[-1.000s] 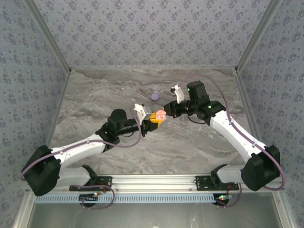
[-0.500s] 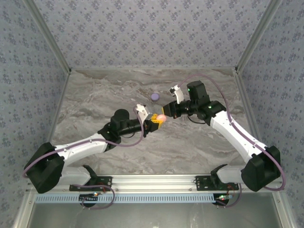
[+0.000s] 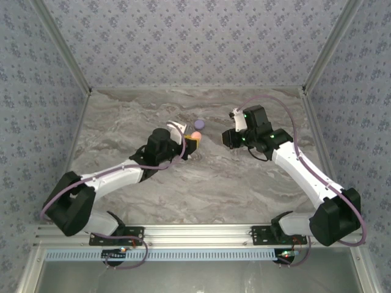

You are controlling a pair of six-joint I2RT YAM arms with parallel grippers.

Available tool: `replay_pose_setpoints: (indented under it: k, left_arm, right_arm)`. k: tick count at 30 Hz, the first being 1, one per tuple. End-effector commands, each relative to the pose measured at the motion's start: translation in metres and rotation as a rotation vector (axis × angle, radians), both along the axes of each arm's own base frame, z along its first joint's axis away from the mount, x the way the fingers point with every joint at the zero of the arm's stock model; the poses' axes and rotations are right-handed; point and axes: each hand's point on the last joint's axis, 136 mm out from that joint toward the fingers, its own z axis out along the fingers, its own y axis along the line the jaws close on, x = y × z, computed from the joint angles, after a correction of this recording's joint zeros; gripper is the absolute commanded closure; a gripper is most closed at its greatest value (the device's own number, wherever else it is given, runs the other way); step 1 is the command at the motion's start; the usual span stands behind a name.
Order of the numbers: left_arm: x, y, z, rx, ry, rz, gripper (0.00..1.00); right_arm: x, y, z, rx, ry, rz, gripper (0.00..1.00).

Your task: Insert wireless bluetooth earbuds into charging case

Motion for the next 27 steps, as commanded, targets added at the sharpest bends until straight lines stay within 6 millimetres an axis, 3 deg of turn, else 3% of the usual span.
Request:
replay_pose_setpoints:
  k: [1, 6, 11, 20, 27]
  left_arm:
    - [0.017, 0.008, -0.021, 0.032, 0.181, 0.109, 0.87]
    - [0.027, 0.005, -0.061, 0.082, 0.433, 0.159, 0.86]
    - [0.035, -0.006, -0.089, 0.073, 0.550, 0.158, 0.87]
    - [0.042, -0.024, -0.121, 0.059, 0.678, 0.124, 0.89]
    - [0.045, -0.025, -0.138, 0.072, 0.727, 0.133, 0.88]
  right_arm:
    - [0.001, -0.013, -0.009, -0.033, 0.031, -0.067, 0.80]
    - [0.001, -0.016, -0.011, -0.035, 0.037, -0.074, 0.80]
    - [0.000, -0.017, -0.013, -0.033, 0.045, -0.077, 0.80]
    - [-0.002, -0.019, -0.018, -0.035, 0.059, -0.081, 0.79]
    - [-0.002, -0.020, -0.019, -0.037, 0.062, -0.083, 0.79]
